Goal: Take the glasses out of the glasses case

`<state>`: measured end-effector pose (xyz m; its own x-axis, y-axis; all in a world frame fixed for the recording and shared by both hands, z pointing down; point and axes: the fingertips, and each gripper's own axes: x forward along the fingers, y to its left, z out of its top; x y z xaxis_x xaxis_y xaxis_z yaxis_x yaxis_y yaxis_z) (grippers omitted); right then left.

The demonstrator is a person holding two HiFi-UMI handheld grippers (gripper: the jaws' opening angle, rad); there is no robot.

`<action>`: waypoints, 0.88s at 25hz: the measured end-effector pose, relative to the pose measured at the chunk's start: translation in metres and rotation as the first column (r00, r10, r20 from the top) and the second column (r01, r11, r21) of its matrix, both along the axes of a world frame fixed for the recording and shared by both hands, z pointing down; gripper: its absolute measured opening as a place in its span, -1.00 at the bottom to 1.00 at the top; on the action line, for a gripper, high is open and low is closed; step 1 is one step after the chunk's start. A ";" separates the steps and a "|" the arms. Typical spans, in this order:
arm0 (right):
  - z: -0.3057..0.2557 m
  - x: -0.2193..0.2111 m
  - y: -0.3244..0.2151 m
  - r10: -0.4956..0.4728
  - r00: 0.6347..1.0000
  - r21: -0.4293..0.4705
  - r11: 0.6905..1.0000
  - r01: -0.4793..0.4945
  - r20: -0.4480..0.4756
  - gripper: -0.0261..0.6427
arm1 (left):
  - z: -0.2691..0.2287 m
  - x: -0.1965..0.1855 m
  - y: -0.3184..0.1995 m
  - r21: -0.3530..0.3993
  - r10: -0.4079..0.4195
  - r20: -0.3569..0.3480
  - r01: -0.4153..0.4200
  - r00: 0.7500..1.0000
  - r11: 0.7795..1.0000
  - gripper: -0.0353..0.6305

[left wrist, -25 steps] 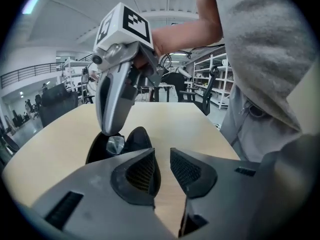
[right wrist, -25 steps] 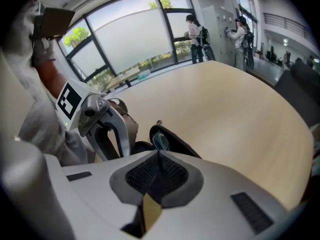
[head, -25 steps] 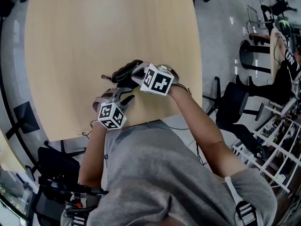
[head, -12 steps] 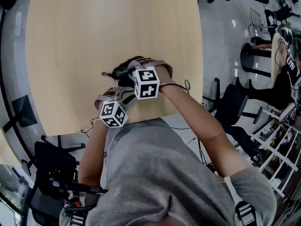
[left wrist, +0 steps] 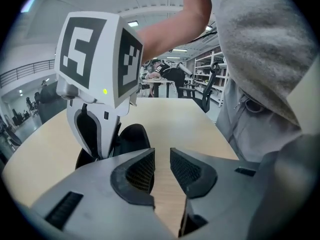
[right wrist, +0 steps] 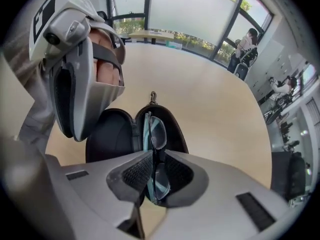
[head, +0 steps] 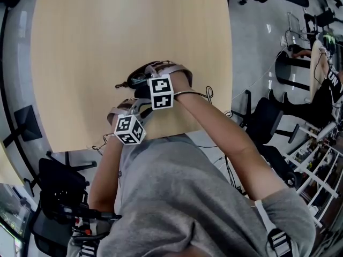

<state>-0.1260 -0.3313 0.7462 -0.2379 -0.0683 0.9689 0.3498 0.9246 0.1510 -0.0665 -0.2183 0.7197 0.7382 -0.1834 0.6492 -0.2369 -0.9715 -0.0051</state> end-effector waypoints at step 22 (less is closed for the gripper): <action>-0.067 0.018 -0.008 0.163 0.968 0.040 0.984 -0.174 0.189 -0.81 | -0.022 -0.047 -0.013 -0.050 -0.193 -0.041 0.191 0.980 0.980 -0.63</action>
